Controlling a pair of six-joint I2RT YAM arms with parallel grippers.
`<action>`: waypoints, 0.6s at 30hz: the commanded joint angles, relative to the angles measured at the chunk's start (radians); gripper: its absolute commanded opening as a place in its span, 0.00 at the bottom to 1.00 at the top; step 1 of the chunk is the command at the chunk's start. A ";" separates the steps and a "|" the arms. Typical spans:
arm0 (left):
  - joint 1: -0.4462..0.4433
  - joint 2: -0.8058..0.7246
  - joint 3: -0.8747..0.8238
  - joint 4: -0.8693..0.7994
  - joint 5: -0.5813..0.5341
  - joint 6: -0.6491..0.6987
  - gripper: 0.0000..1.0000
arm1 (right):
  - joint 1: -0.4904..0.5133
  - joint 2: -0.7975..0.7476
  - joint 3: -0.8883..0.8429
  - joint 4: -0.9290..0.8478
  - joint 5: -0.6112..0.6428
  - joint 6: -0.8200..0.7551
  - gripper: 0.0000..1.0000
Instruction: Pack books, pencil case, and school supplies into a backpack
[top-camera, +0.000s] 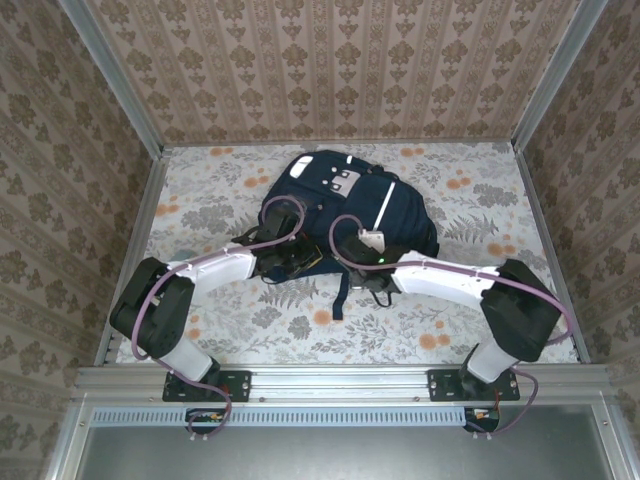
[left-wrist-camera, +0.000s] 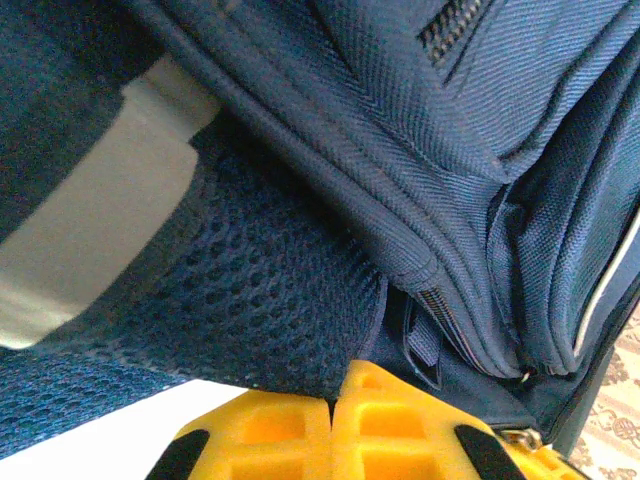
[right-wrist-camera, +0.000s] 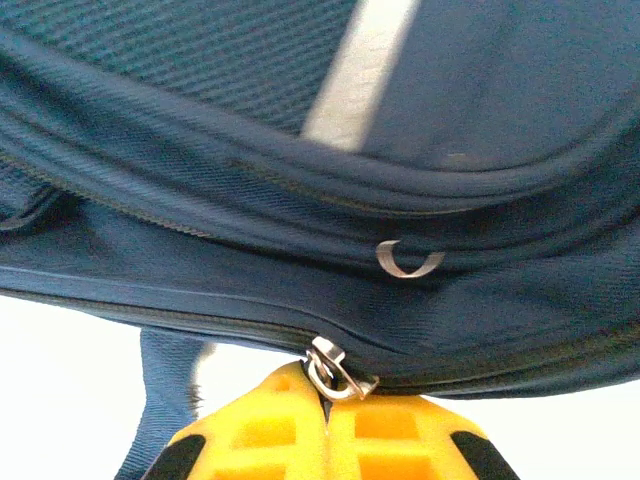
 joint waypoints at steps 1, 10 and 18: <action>0.061 0.007 -0.008 -0.070 -0.091 0.063 0.00 | -0.091 -0.084 -0.074 -0.146 0.066 -0.047 0.06; 0.104 0.022 0.012 -0.077 -0.074 0.103 0.00 | -0.197 -0.163 -0.081 -0.133 -0.107 -0.222 0.32; 0.108 0.025 0.046 -0.090 -0.062 0.128 0.00 | -0.194 -0.104 -0.003 -0.142 -0.265 -0.429 0.50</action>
